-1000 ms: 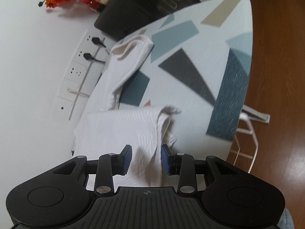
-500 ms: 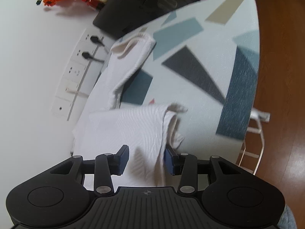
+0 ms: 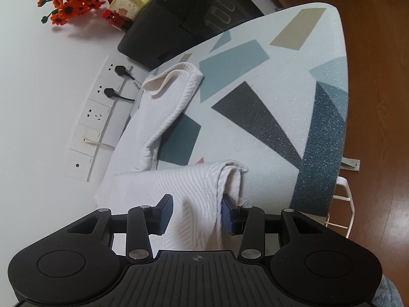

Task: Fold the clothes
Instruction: 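Open the right gripper over the folded sleeve while the left gripper keeps holding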

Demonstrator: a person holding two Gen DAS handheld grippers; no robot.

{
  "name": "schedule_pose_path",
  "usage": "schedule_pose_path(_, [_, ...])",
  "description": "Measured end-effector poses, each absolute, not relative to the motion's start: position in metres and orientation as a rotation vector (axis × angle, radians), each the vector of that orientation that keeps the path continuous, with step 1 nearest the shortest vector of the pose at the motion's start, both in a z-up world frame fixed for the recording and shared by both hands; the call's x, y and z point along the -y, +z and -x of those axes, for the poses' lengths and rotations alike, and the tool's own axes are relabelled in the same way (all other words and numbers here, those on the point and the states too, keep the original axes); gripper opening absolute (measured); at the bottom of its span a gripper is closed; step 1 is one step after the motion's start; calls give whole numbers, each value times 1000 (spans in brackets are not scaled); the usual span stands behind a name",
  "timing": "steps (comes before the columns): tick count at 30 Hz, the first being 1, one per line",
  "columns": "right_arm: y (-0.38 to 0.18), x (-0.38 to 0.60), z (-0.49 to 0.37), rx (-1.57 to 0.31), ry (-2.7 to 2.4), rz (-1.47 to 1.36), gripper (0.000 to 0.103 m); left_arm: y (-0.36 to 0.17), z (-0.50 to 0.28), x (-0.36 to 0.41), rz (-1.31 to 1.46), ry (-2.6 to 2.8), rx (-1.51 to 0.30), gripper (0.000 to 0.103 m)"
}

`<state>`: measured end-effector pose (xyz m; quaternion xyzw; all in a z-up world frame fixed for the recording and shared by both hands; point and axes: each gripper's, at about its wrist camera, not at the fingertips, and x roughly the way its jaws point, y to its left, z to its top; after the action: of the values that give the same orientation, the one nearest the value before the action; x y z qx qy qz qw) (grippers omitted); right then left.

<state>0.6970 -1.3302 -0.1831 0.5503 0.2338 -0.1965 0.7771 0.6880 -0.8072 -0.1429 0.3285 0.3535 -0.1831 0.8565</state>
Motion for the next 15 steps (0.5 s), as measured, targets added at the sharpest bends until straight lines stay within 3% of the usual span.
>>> schedule_pose_path(15, [-144,1300,-685,-498,-392,-1053,37,-159,-694,806,-682,-332,-770,4])
